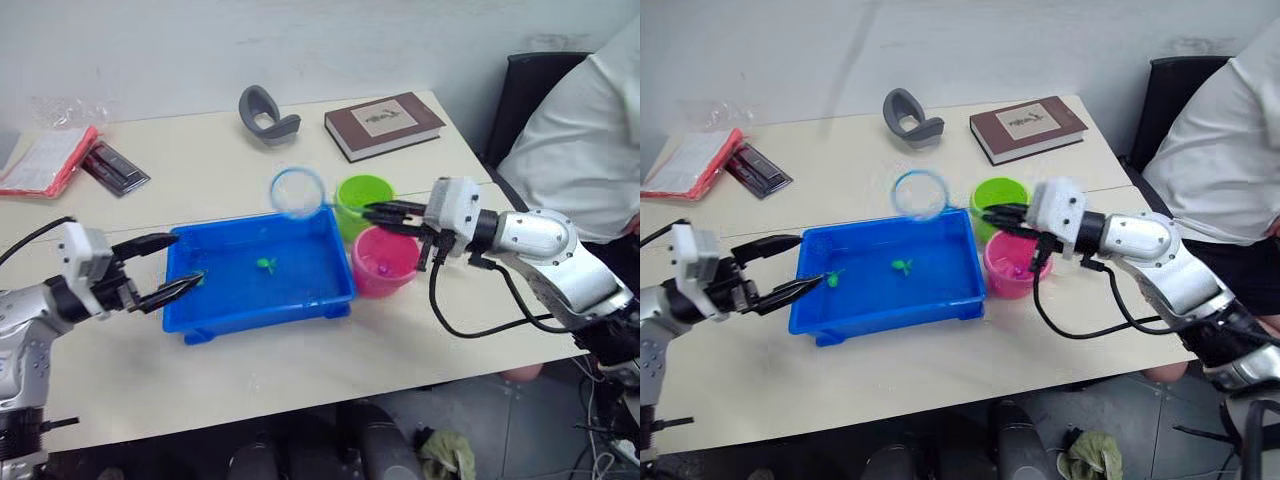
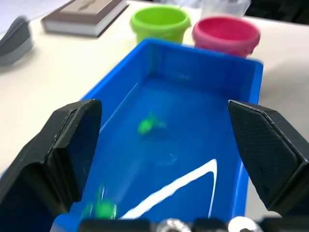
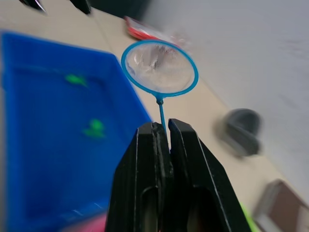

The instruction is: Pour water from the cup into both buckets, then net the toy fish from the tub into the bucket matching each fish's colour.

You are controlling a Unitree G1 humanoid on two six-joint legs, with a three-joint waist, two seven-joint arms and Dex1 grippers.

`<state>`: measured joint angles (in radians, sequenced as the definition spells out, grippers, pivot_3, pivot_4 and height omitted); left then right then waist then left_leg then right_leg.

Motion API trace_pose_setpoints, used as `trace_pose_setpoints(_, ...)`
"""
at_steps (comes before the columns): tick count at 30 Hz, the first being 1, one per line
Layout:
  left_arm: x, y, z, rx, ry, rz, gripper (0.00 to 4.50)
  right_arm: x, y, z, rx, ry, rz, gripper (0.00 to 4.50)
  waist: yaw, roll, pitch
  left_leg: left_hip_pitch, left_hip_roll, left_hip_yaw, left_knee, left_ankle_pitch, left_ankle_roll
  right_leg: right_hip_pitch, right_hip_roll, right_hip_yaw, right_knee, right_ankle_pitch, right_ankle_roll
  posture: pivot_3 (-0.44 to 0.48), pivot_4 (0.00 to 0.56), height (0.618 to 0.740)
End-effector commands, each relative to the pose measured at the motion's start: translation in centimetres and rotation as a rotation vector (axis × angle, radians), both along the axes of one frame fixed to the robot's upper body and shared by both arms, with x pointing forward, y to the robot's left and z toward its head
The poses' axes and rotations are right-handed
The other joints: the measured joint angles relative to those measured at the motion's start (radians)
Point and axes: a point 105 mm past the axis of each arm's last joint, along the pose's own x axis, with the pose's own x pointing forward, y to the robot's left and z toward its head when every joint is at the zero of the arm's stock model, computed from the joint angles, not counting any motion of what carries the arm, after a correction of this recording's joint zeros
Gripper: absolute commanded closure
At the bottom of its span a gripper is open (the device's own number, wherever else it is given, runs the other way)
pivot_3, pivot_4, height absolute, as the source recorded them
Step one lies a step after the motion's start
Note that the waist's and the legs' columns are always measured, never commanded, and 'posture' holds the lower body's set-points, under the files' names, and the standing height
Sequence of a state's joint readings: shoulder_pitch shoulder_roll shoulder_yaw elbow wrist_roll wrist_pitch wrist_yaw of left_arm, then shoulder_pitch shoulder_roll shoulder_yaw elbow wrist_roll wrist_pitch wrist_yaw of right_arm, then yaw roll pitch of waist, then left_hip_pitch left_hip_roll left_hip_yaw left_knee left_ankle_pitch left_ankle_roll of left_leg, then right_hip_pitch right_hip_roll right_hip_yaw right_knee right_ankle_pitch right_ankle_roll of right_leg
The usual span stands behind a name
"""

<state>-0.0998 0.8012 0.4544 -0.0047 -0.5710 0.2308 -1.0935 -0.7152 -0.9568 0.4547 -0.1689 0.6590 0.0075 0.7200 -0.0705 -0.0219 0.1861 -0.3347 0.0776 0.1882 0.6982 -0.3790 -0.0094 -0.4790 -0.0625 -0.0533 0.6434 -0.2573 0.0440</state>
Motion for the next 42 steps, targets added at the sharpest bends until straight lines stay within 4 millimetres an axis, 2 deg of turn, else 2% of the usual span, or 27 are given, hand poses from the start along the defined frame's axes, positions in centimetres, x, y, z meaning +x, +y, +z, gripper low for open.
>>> trace_pose_setpoints(1, -0.6, 1.2, 0.8, 0.014, -0.040, 0.027, 0.04, -1.1, 0.7, 0.2, 0.006, 0.093, 0.007, 4.50, 0.017, -0.002, -0.001, 0.000, 0.000, 0.001, 0.000, 0.000, 0.000, 0.000, 0.000, -0.001, -0.001, 0.000, -0.001, 0.000, 0.150, 0.740)
trace_pose_setpoints(2, -0.7, 1.4, 0.7, 0.013, -0.038, 0.036, 0.04, -1.4, 0.9, 0.0, 0.000, 0.111, 0.006, 4.50, 0.022, -0.002, -0.001, 0.000, 0.000, 0.001, 0.000, 0.000, 0.000, 0.000, 0.000, -0.002, -0.002, 0.001, -0.001, 0.000, 0.150, 0.740)
trace_pose_setpoints(5, -1.5, 2.8, 0.1, 0.006, 0.003, 0.092, 0.04, -0.4, 1.1, -3.0, -0.107, 0.318, -0.141, 4.50, 0.027, -0.003, -0.002, -0.001, -0.001, 0.003, 0.000, -0.001, 0.002, -0.001, -0.001, -0.003, -0.002, 0.001, -0.001, 0.000, 0.150, 0.740)
trace_pose_setpoints(9, -1.8, 2.8, -0.1, -0.008, 0.041, 0.093, 0.04, 0.0, 1.2, -3.2, -0.153, 0.379, -0.175, 4.50, 0.027, -0.005, -0.003, -0.001, -0.001, 0.004, 0.000, -0.002, 0.001, -0.002, 0.000, -0.004, -0.003, 0.001, -0.001, 0.000, 0.150, 0.740)
trace_pose_setpoints(13, -1.8, 2.9, -0.4, 0.026, 0.072, 0.096, 0.04, 2.3, 0.6, -3.2, -0.253, 0.266, -0.291, 4.50, 0.026, -0.005, -0.003, -0.001, -0.001, 0.010, 0.000, -0.002, 0.001, -0.002, 0.001, -0.009, -0.002, 0.001, -0.002, 0.000, 0.150, 0.740)
trace_pose_setpoints(21, -1.9, 4.1, -0.2, 0.060, 0.089, 0.115, 0.04, 3.7, 0.7, -5.0, -0.485, 0.134, -0.265, 4.50, 0.013, -0.005, -0.003, -0.002, -0.003, 0.015, -0.002, -0.003, -0.001, -0.003, 0.002, -0.011, -0.005, 0.001, -0.002, 0.000, 0.150, 0.740)
trace_pose_setpoints(25, -2.7, 4.9, -0.6, 0.062, 0.126, 0.122, 0.04, 4.7, 2.2, -5.5, -0.513, 0.068, -0.272, 4.50, 0.004, -0.005, -0.003, -0.001, -0.003, 0.017, -0.002, -0.003, -0.002, -0.004, 0.004, -0.010, -0.004, 0.001, -0.003, 0.000, 0.150, 0.740)
trace_pose_setpoints(30, -3.0, 4.8, -1.2, 0.102, 0.187, 0.096, 0.04, 4.8, 4.3, -7.3, -0.544, 0.057, -0.224, 4.50, -0.005, -0.005, -0.003, -0.001, -0.001, 0.017, -0.002, -0.003, -0.004, -0.005, 0.005, -0.010, -0.003, 0.000, -0.005, 0.000, 0.150, 0.740)
trace_pose_setpoints(35, -3.0, 5.3, -1.0, 0.127, 0.177, 0.110, 0.04, 5.2, 6.4, -7.2, -0.534, 0.039, -0.205, 4.50, -0.013, -0.005, -0.003, -0.001, -0.002, 0.017, -0.002, -0.003, -0.004, -0.005, 0.005, -0.010, -0.002, -0.001, -0.005, 0.000, 0.150, 0.740)
trace_pose_setpoints(40, -3.0, 5.3, -0.9, 0.140, 0.165, 0.115, 0.04, 4.5, 8.3, -6.8, -0.456, 0.083, -0.133, 4.50, -0.016, -0.005, -0.003, -0.001, -0.001, 0.017, -0.002, -0.003, -0.005, -0.005, 0.005, -0.010, 0.000, -0.002, -0.007, 0.000, 0.150, 0.740)
trace_pose_setpoints(42, -3.0, 5.2, -0.9, 0.139, 0.156, 0.121, 0.04, 4.2, 8.5, -6.5, -0.402, 0.134, -0.102, 4.50, -0.017, -0.005, -0.003, -0.001, 0.000, 0.018, -0.002, -0.003, -0.006, -0.006, 0.006, -0.010, 0.000, -0.002, -0.007, 0.000, 0.150, 0.740)
